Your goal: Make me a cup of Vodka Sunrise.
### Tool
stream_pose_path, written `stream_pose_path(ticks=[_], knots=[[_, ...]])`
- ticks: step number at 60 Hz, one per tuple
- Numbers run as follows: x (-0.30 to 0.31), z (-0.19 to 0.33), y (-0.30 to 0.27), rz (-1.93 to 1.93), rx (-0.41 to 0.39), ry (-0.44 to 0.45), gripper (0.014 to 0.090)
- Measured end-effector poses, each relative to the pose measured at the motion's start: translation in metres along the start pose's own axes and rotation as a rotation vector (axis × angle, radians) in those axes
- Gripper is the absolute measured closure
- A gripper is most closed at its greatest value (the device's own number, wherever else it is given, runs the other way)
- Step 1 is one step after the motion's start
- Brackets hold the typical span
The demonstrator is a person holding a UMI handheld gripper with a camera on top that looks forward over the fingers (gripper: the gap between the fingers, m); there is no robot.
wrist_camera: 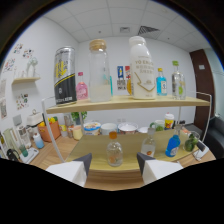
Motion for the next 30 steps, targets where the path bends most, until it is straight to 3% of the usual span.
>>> stream_pose_path(ticks=[8,15,24,30], knots=[[-0.001,0.042,-0.005,-0.019,-0.014,0.024,0.0315],[0.002,0.067,0.009,-0.013,-0.075,0.050,0.0433],[0.004,0.079,0.023,-0.007,-0.124,0.064,0.0666],[0.005,0.079,0.023,-0.013,-0.125,0.071,0.0681]])
